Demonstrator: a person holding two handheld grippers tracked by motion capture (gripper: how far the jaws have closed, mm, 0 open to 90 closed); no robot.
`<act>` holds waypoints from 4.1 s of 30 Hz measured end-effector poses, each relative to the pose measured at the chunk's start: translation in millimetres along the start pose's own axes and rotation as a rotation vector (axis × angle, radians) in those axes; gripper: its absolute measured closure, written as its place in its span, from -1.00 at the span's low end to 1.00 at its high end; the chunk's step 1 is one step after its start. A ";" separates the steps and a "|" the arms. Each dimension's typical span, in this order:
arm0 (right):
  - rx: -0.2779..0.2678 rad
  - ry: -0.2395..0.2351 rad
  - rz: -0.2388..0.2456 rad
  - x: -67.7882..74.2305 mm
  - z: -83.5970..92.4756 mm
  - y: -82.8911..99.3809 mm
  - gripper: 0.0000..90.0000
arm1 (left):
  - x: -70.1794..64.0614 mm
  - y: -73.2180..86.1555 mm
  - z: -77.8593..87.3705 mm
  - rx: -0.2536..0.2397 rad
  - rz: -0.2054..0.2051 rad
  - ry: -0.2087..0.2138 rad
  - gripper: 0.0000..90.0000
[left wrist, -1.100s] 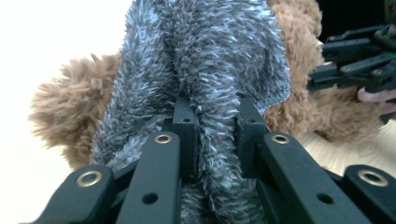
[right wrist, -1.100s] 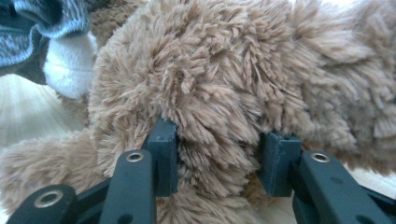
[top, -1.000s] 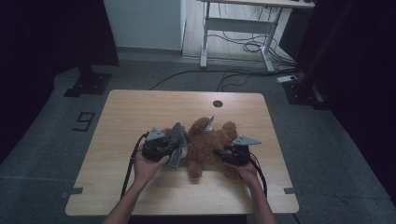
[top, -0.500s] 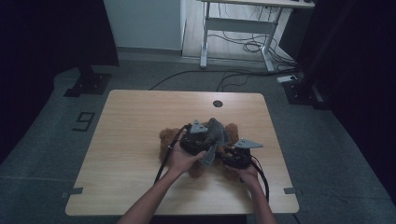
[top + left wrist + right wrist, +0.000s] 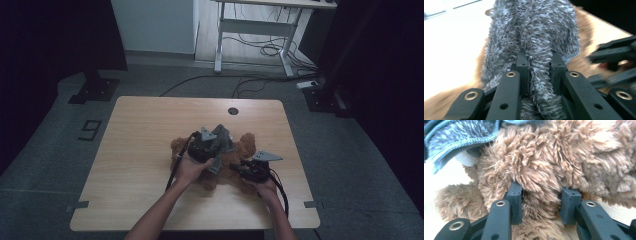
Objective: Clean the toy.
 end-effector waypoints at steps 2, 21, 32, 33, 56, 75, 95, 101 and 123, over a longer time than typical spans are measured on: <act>0.005 -0.005 0.001 0.3 0.4 0.7 0.36 | 10.9 9.6 10.5 -0.017 0.023 -0.010 0.66; 0.016 -0.020 -0.026 0.6 1.8 3.9 0.36 | 76.3 72.2 72.2 -0.072 0.198 -0.061 0.65; 0.016 -0.020 -0.031 0.2 1.7 4.2 0.36 | 93.0 105.3 81.2 -0.028 0.241 -0.106 0.66; 0.016 -0.021 -0.031 0.1 1.7 4.2 0.37 | 91.8 101.9 85.0 -0.048 0.242 -0.097 0.66; 0.026 -0.022 -0.045 -0.7 2.5 5.3 0.37 | -45.8 -29.4 -23.0 -0.021 -0.055 0.100 0.66; 0.027 -0.027 -0.048 -0.8 1.9 5.7 0.39 | 49.2 48.6 66.5 -0.052 0.084 -0.068 0.66; 0.030 -0.029 -0.060 -1.9 1.4 6.8 0.41 | 84.1 146.9 39.3 0.080 0.297 -0.051 0.67; 0.029 -0.036 -0.069 -2.9 1.4 6.8 0.41 | 87.1 134.2 57.0 0.005 0.307 -0.039 0.68; 0.033 -0.037 -0.071 -2.7 1.7 6.8 0.41 | 17.7 18.3 13.3 -0.001 0.069 0.031 0.67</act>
Point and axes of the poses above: each handheld gripper's, and its own axes: z roughly backward along the jaws, y roughly out of its underside, x roughly to its left, the point moved 4 cm from there along -z, roughly forward along the jaws, and after that the axes turned 12 degrees about -z, right-handed, at the moved point
